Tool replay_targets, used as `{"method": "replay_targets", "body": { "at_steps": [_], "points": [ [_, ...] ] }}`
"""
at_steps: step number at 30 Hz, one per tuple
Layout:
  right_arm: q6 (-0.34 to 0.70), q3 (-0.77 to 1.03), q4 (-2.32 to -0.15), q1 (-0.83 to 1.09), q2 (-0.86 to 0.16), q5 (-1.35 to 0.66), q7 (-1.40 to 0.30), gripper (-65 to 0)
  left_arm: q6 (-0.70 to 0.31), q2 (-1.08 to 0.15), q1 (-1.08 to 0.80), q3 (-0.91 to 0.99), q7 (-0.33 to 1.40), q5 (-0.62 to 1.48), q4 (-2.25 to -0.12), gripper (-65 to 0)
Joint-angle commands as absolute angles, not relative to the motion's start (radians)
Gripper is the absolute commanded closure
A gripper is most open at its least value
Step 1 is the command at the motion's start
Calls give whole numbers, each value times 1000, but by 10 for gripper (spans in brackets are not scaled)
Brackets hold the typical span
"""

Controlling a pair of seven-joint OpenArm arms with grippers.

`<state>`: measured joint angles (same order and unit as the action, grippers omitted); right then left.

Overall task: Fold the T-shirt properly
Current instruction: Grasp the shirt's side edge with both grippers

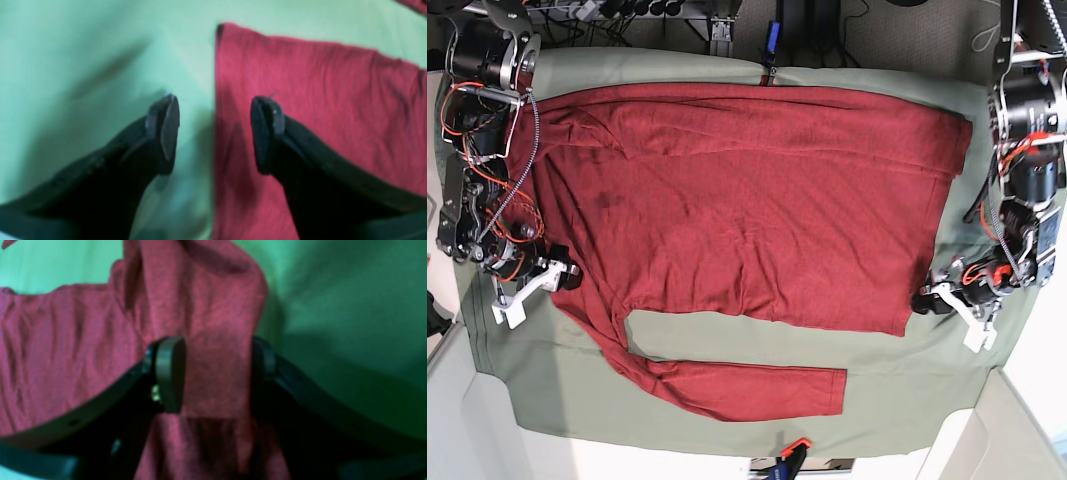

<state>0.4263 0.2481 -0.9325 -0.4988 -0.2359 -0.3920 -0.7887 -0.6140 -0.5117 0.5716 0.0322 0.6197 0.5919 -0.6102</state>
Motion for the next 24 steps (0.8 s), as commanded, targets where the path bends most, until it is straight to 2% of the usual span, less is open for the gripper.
{"method": "replay_targets", "body": {
  "at_steps": [1,7,11,13,24],
  "points": [
    [423,249,-942,-517,-246,-385,-805,-297,-621,-519,610,36,598,601,-593,-366],
    [423,249,-942,-517,-247,-385,-805,-297,-616,-472,611,36,600,561,-535,-366],
    [423,249,-942,-517,-246,-390,-805,-297,-642,-465,620,36,652,643,-540,-366],
    [423,249,-942,-517,-246,-405,-809,-297,-694,-463,620,36,670,673,-557,-365],
    [423,249,-942,-517,-246,-430,-814,-297,-698,-444,620,36,764,688,-678,-365]
  ]
}}
